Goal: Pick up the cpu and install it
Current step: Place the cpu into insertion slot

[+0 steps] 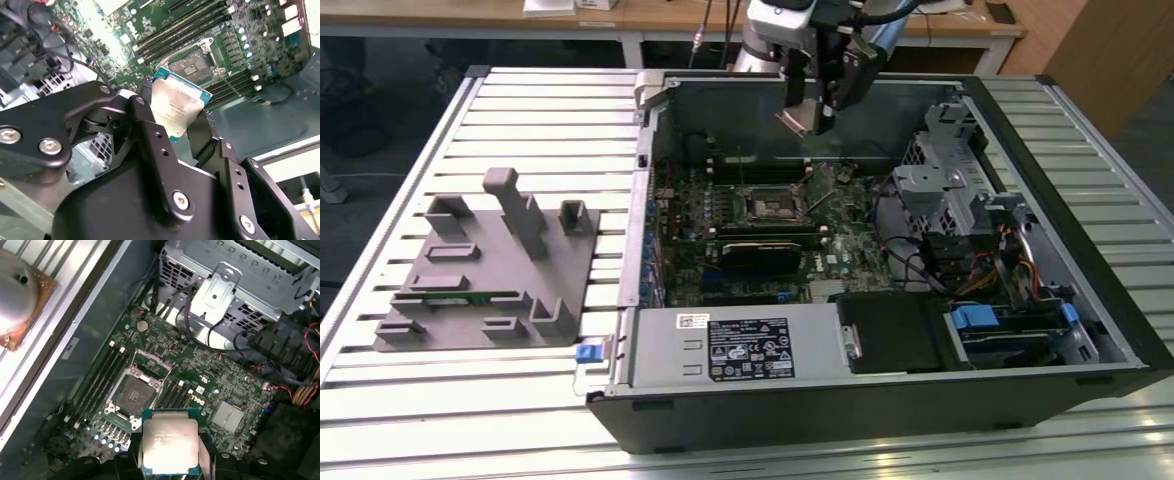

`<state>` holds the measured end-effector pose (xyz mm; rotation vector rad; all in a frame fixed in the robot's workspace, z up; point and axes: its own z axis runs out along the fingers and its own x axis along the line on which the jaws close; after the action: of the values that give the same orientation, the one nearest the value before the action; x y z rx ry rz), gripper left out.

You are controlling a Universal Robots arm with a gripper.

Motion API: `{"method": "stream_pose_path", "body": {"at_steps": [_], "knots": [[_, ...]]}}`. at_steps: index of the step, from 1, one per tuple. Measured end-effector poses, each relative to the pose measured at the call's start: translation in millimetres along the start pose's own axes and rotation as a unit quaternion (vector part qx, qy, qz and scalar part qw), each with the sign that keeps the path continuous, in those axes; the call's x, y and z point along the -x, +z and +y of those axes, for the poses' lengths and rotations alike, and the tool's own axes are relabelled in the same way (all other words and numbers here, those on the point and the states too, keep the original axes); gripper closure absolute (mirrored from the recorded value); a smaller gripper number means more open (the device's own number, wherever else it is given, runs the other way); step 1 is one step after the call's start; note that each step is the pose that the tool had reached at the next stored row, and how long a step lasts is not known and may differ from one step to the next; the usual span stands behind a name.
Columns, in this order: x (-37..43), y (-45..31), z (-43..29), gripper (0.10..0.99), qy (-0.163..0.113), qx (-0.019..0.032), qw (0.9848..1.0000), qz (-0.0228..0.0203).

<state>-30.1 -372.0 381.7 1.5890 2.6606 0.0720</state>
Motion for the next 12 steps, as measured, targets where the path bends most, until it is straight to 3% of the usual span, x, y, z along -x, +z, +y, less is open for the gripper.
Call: {"method": "stream_pose_path", "body": {"at_steps": [6,12], "knots": [[-0.1,1.8,-0.1,0.553,0.047,-0.0006,0.9989,-0.003],[-0.1,3.5,-0.2,0.553,0.096,-0.0012,0.9954,-0.006]]}}
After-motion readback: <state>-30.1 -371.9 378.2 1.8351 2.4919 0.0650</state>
